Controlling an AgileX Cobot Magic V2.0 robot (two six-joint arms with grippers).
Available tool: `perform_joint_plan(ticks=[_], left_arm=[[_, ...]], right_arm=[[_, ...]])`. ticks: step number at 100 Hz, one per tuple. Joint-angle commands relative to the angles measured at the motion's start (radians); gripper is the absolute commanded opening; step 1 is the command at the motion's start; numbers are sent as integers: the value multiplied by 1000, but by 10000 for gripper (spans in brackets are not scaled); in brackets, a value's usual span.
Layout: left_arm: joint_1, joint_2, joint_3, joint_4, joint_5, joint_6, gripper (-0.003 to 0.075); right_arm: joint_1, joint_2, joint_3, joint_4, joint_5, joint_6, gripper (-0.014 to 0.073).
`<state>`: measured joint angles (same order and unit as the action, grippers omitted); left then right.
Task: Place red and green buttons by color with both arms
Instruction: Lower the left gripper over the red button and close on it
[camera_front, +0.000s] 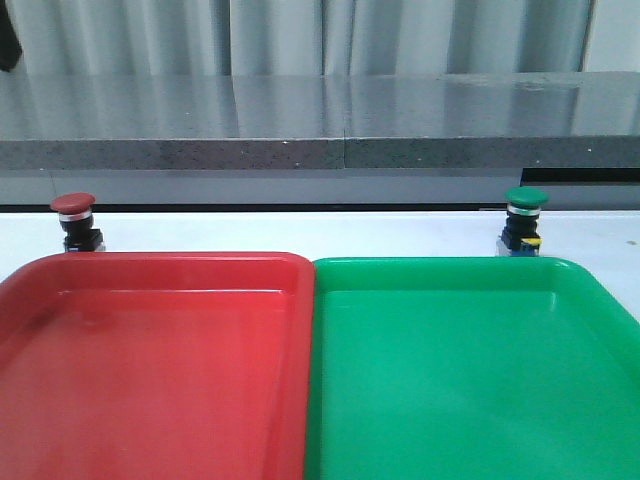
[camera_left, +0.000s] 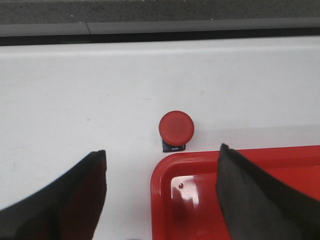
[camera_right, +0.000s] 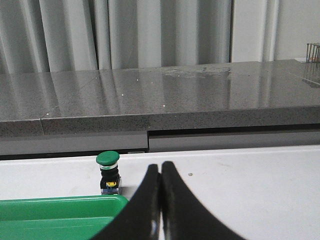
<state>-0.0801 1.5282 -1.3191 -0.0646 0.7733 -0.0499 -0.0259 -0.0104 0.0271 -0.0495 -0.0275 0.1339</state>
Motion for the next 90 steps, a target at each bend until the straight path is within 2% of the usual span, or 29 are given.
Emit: perform_joint_plan(ticks=[1,32,90], left_arm=[[-16,26,-81,-10,-26,5,461],[-16,226,-229,-54,123,5,461],[-16,426,-318,-91,119,6,461]], right_arm=[[-8,-23,-18,-10,-72,-6,-64],[-8,-23,-18,-10,-72,-6,-64],[-8,-23,-18,-10,-72,-6,-64]])
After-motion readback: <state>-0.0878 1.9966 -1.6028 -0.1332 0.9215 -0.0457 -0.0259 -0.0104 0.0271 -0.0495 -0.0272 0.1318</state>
